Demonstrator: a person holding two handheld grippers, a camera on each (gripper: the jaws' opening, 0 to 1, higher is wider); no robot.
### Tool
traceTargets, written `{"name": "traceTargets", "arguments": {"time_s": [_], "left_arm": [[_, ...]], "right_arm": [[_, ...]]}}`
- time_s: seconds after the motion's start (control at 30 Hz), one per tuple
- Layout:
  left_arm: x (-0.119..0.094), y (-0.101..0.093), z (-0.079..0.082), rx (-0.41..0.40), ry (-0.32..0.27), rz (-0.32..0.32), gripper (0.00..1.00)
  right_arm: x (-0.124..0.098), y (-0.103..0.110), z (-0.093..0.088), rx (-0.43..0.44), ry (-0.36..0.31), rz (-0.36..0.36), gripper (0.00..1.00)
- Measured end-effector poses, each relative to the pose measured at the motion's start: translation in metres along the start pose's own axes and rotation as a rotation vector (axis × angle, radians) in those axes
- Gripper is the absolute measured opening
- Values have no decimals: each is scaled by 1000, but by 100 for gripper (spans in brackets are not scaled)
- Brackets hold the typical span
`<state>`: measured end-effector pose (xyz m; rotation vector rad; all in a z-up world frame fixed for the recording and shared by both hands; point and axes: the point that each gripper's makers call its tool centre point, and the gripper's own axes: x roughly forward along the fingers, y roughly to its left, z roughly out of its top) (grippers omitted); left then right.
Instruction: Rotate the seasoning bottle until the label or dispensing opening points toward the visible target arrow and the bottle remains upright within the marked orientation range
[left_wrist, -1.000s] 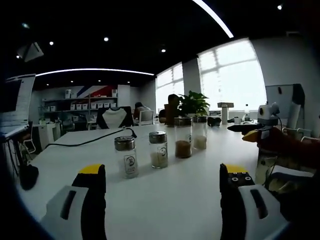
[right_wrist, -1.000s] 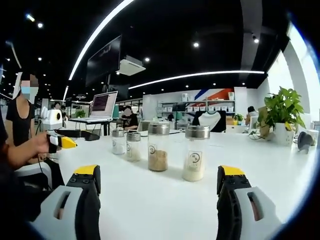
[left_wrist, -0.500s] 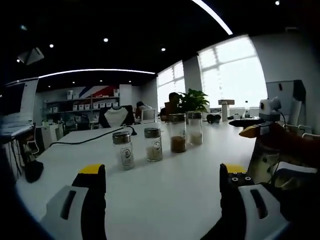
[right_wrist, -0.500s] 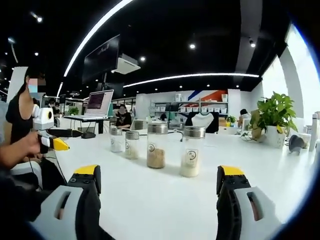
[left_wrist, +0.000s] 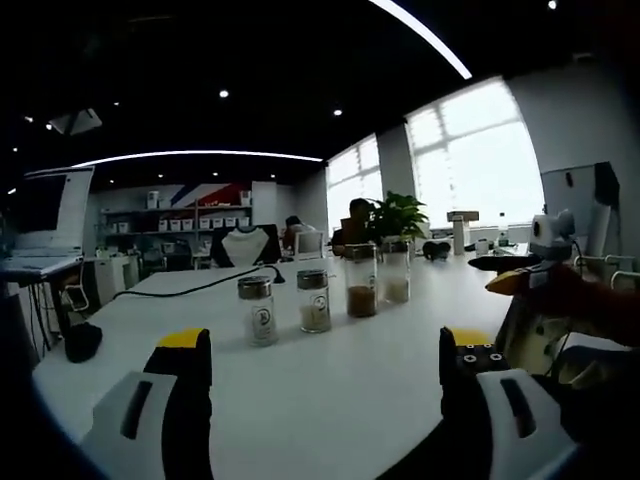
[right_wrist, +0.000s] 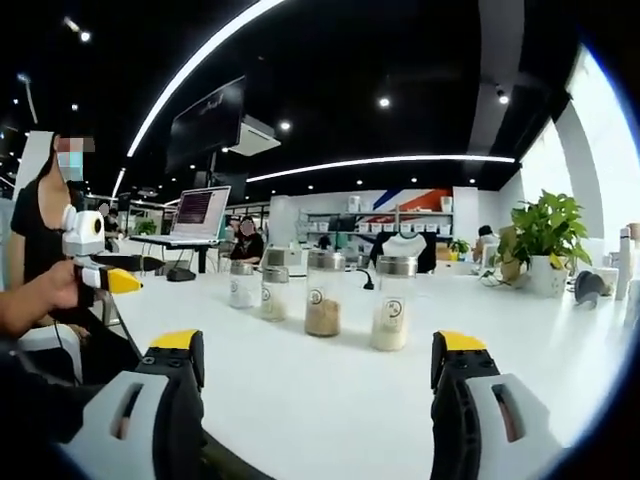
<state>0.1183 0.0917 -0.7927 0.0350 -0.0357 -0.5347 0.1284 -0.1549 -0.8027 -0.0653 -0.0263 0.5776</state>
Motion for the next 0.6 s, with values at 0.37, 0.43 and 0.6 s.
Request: {"name": "traceTargets", "arguments": {"time_s": [0.37, 0.43, 0.6], "left_arm": [[0, 4, -5, -22, 13, -1, 100], [0, 4, -4, -26, 9, 0, 100], [2, 3, -4, -30, 11, -5, 100]], "right_arm": [[-15, -31, 11, 28, -32, -38, 93], [-16, -33, 12, 25, -33, -47, 93], [-15, -33, 13, 50, -34, -40, 97]]}}
